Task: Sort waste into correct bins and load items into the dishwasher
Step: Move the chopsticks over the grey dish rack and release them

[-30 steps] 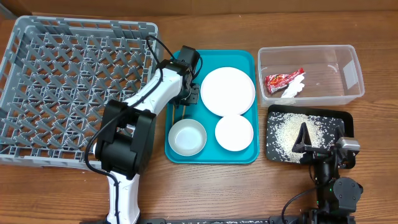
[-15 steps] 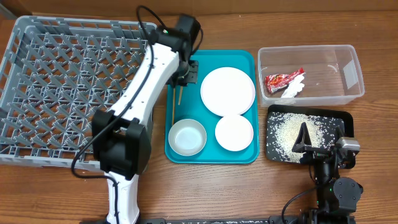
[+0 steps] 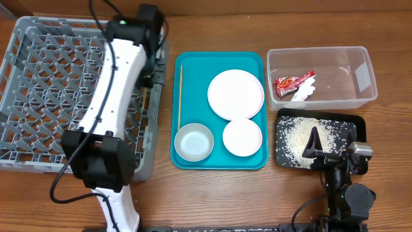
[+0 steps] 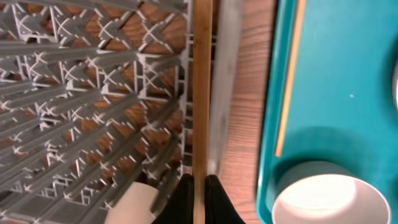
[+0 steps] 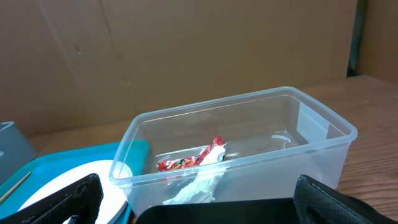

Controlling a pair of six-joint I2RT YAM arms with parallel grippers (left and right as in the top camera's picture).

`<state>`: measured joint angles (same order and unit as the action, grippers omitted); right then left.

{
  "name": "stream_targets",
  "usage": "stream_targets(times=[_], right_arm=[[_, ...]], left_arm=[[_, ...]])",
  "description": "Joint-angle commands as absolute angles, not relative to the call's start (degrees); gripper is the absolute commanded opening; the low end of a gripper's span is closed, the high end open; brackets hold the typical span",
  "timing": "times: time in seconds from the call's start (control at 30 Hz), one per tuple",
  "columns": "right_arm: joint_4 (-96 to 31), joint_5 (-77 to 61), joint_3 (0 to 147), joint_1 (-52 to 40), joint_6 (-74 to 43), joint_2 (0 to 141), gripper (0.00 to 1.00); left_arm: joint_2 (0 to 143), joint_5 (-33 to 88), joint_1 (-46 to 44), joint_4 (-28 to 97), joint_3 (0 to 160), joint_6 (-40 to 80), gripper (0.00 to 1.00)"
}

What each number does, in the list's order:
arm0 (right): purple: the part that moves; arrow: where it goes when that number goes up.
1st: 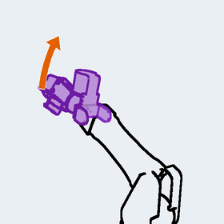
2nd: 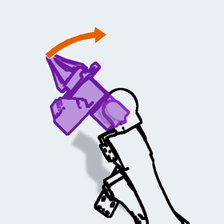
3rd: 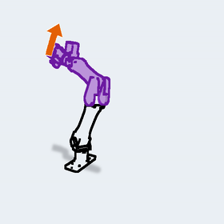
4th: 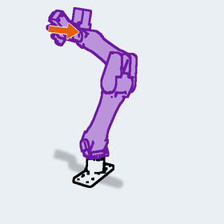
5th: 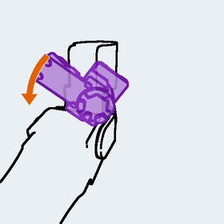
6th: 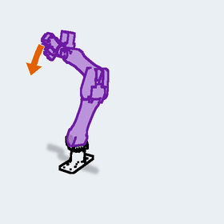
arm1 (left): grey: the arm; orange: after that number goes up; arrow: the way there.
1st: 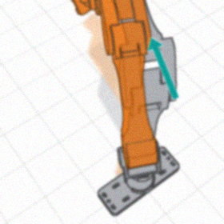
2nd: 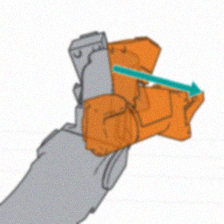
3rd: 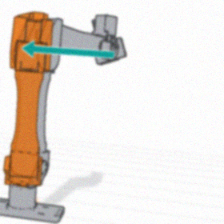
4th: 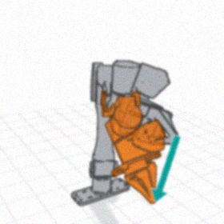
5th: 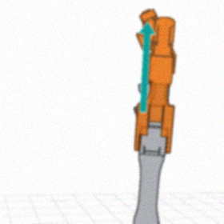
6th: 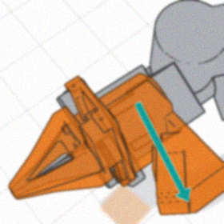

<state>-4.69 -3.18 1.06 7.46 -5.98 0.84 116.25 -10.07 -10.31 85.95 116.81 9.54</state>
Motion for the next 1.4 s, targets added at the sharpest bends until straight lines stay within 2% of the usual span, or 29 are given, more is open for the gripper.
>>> stream_targets(times=[0.0, 0.3, 0.53, 0.7, 0.83, 1.0, 1.03, 1.1, 1.2, 1.37], right_arm=[[-4.4, -3.1, 0.5, 7.7, -5.9, 0.2, 1.00], [-4.4, -3.1, 0.5, 7.7, -6.0, 0.2, 1.00], [-4.4, -3.1, 0.5, 7.7, -5.9, 0.2, 1.00], [-4.4, -3.1, 0.5, 7.7, -5.9, 0.2, 1.00], [-4.4, -3.1, 0.5, 7.7, -5.9, 0.2, 1.00], [-4.4, -3.1, 0.4, 7.7, -5.9, 0.2, 1.00], [-4.4, -3.1, 0.4, 7.7, -5.9, 0.2, 1.00], [-4.4, -3.1, 0.5, 7.7, -5.9, 0.2, 1.00], [-4.4, -3.1, 0.4, 7.7, -5.9, 0.2, 1.00], [-4.4, -3.1, 0.5, 7.7, -5.9, 0.2, 1.00]], left_arm=[[115.6, -8.4, -8.0, 85.3, 114.4, 5.5, 0.04], [115.8, -1.5, -6.3, 75.6, 104.7, -5.4, 0.05], [115.8, -2.0, -6.3, 73.2, 101.7, 5.9, 0.05], [115.8, -1.8, -6.4, 73.9, 101.7, 9.3, 0.05], [115.4, -1.3, -6.4, 75.1, 102.5, 9.0, 0.21], [111.9, -0.1, -6.4, 75.2, 105.4, 5.1, 0.32], [109.8, 1.5, -6.4, 75.0, 106.7, 4.2, 0.38], [107.8, 7.0, -6.5, 74.5, 107.1, 1.4, 0.43], [106.7, 13.4, -7.5, 74.6, 107.1, 0.0, 0.47], [108.6, 10.1, -12.4, 74.3, 105.0, 3.0, 0.48]])
